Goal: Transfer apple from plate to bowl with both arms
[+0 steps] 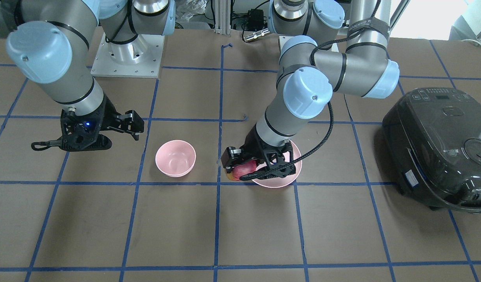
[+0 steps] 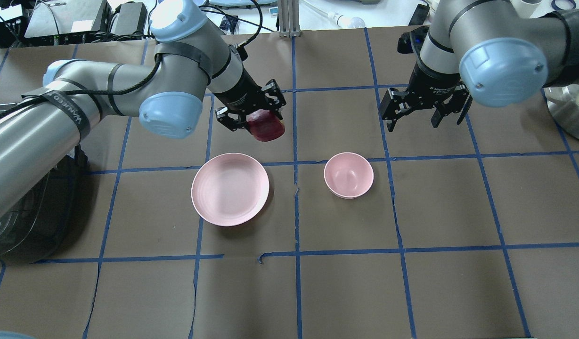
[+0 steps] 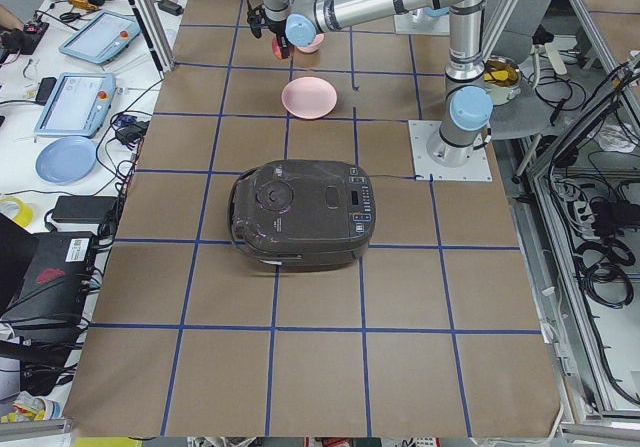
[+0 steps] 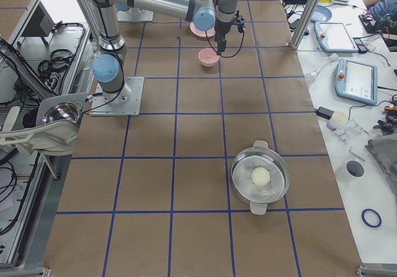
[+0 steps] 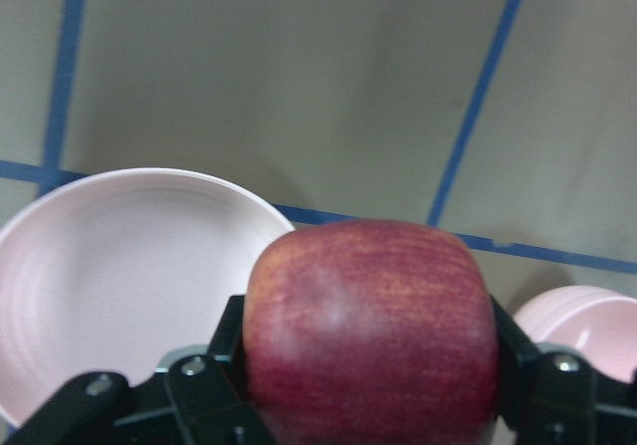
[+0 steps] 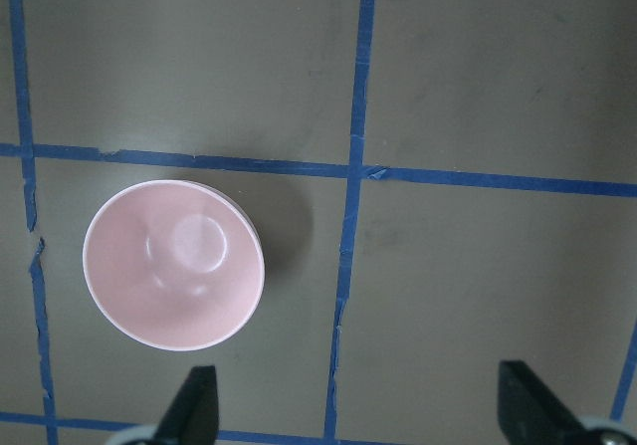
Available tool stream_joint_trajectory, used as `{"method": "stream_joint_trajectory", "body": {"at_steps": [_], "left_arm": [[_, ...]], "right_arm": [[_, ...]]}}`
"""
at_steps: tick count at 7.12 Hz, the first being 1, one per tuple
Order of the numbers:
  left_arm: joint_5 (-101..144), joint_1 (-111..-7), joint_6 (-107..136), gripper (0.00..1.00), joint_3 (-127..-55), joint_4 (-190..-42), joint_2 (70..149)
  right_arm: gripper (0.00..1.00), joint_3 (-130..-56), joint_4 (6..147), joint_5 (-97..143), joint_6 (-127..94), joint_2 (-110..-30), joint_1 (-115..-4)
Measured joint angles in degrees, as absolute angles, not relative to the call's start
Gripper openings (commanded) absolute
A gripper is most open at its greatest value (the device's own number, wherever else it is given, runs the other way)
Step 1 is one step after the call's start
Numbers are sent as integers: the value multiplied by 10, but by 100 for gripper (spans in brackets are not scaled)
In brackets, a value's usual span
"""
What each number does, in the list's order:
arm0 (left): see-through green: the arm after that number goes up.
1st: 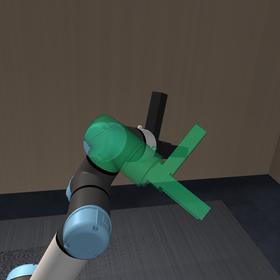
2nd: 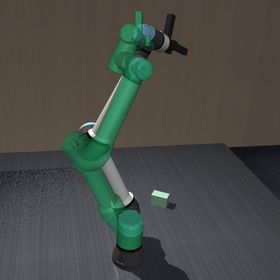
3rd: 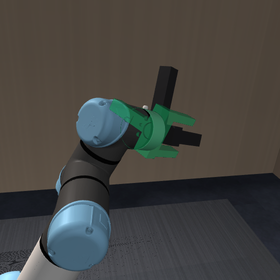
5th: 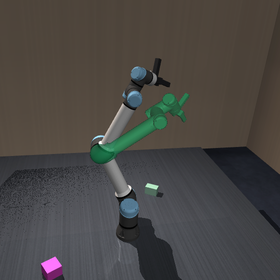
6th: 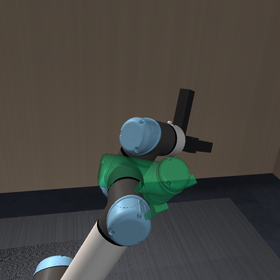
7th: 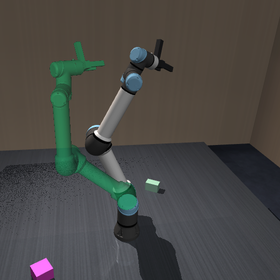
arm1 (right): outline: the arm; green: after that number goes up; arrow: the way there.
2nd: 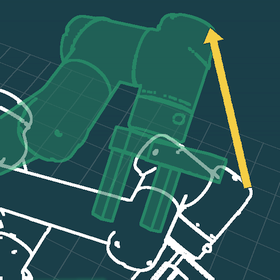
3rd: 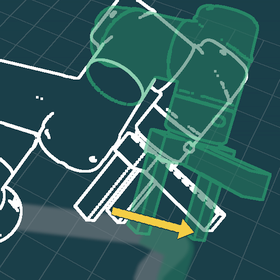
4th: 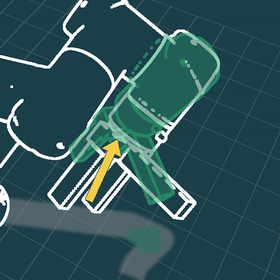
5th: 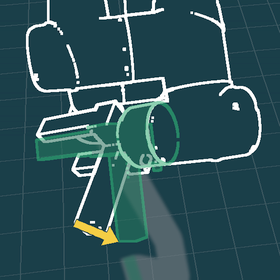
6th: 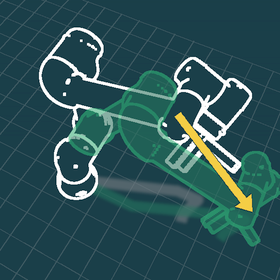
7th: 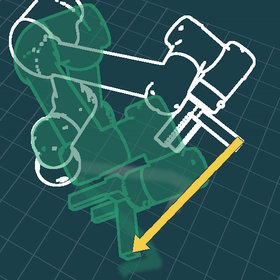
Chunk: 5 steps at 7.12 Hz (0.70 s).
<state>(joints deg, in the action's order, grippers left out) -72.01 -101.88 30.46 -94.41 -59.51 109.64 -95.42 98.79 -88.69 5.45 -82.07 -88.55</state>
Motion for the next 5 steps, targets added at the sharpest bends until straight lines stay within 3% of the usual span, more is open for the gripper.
{"method": "stream_joint_trajectory", "body": {"at_steps": [5], "left_arm": [[-789, -1155, 446, 0, -940, -489, 1165]], "right_arm": [[100, -947, 985, -887, 60, -856, -867]]}}
